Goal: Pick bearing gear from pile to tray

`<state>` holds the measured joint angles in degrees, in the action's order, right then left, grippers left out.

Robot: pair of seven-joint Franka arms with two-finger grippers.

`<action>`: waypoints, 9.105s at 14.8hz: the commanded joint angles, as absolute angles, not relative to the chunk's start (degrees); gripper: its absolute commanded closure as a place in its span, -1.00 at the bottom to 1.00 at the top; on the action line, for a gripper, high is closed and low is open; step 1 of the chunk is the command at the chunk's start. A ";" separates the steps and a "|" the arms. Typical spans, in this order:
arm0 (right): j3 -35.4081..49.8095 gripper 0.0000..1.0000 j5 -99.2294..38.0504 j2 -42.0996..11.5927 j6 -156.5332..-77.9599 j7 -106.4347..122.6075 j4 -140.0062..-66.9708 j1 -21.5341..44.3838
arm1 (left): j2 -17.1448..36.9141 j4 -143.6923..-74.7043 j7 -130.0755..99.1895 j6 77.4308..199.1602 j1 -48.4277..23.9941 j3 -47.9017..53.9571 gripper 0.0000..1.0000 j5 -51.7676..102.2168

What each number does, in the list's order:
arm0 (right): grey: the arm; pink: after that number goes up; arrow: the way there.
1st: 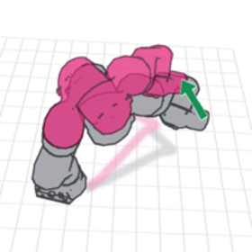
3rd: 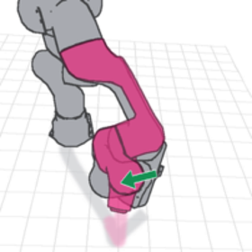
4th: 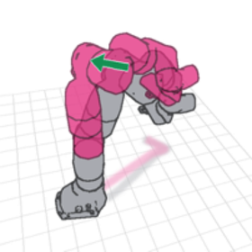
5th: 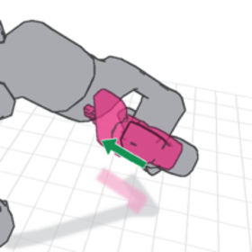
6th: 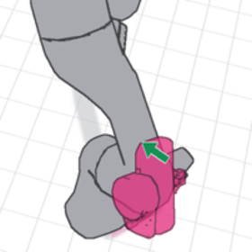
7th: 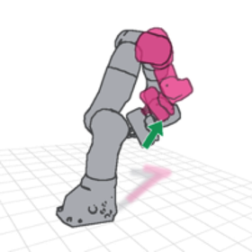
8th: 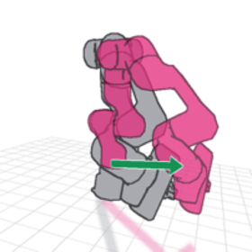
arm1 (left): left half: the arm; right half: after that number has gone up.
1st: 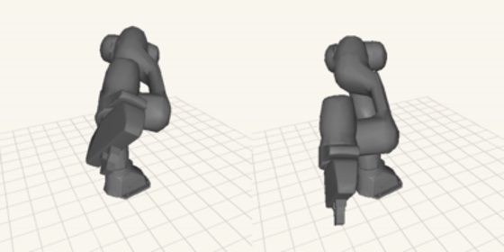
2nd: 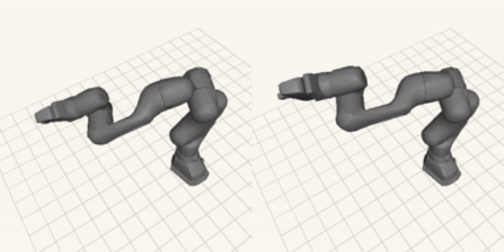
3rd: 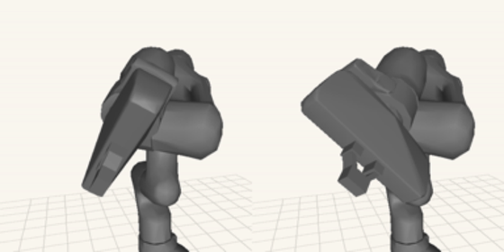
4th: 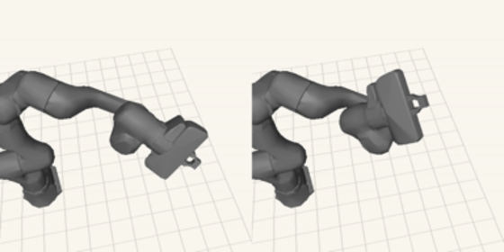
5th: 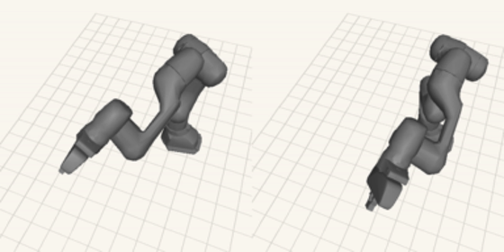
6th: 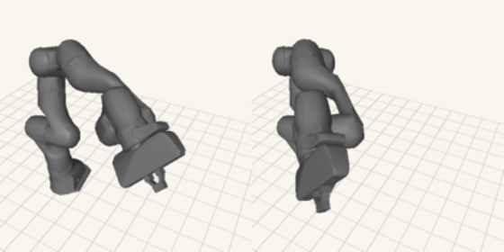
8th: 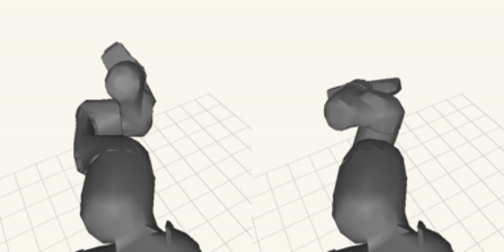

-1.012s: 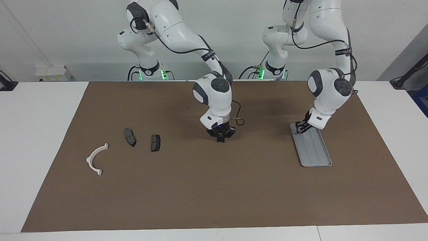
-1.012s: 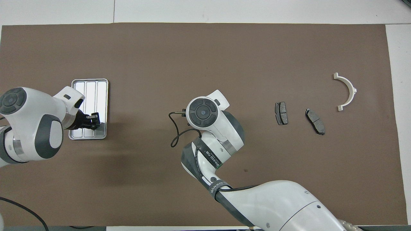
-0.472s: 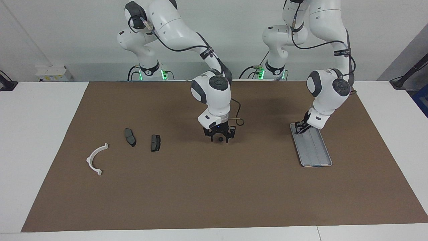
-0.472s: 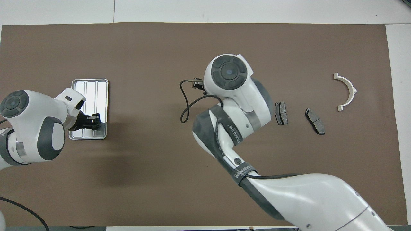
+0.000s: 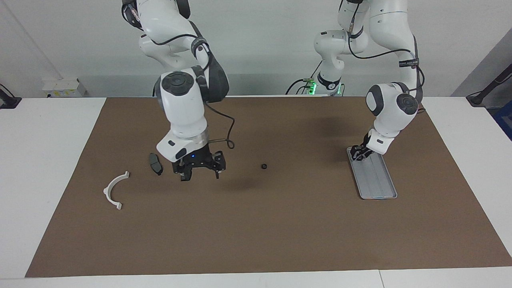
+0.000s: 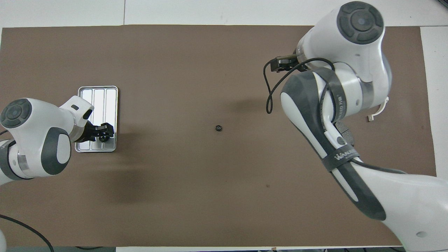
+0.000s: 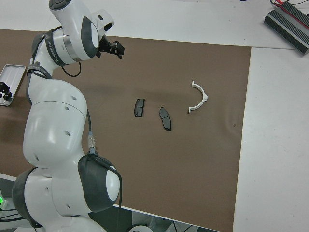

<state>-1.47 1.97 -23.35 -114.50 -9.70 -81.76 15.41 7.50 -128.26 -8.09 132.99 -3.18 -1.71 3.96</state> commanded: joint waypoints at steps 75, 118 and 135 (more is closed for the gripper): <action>-0.70 -1.00 0.62 0.26 -96.87 6.59 -96.15 -3.34 | 8.35 -113.46 -17.79 112.15 -11.71 -2.29 0.87 3.52; -0.53 -1.00 0.53 1.41 -94.13 5.54 -97.65 -3.16 | 5.98 -130.87 -4.83 134.82 1.93 -2.55 0.42 2.99; -0.53 -1.00 0.53 1.32 -94.13 5.45 -97.47 -3.25 | 0.88 -109.02 -4.31 103.66 2.55 -2.55 -1.00 0.09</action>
